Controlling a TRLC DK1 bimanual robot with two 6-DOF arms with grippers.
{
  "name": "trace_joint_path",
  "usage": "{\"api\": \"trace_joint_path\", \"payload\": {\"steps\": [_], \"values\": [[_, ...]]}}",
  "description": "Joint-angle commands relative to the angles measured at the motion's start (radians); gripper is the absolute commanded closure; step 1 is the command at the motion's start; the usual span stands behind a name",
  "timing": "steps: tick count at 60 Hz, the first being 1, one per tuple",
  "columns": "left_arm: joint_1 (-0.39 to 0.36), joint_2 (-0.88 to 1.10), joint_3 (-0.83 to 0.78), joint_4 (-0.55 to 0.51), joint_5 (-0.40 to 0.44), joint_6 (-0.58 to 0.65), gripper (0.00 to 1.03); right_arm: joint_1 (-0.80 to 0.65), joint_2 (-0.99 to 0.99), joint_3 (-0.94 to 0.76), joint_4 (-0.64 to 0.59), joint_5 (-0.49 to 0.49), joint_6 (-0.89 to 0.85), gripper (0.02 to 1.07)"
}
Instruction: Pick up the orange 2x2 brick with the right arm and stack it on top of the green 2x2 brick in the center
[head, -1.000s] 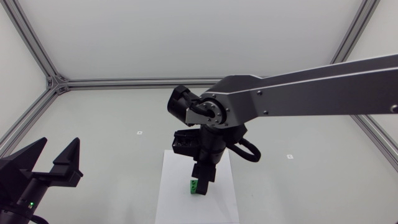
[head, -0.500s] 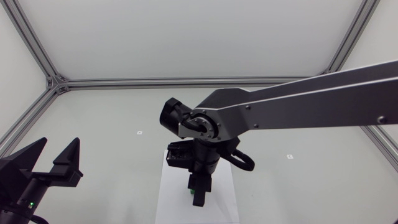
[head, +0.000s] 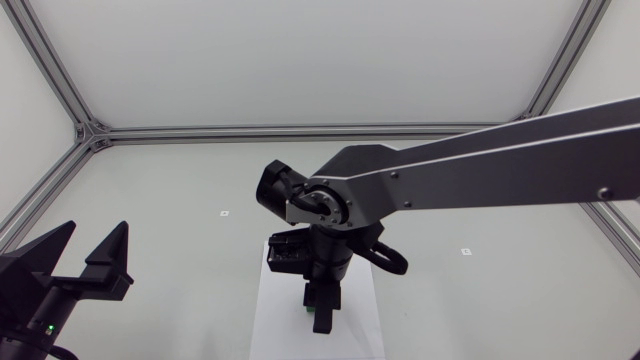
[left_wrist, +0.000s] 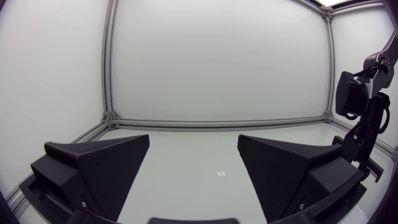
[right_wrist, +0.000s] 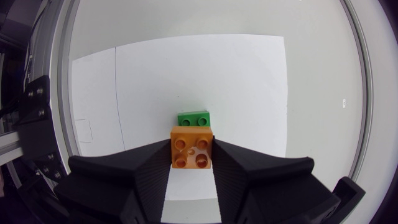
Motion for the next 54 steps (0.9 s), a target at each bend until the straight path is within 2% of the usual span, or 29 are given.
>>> {"api": "trace_joint_path", "payload": {"steps": [1,54], "values": [[0.009,-0.008,-0.041,-0.015,0.004,0.013,0.04,0.003,0.028,0.006,0.002,-0.007,-0.029,0.93],[0.007,-0.008,-0.041,-0.015,0.004,0.013,0.04,-0.003,0.091,0.065,-0.008,-0.003,-0.090,0.93]]}}
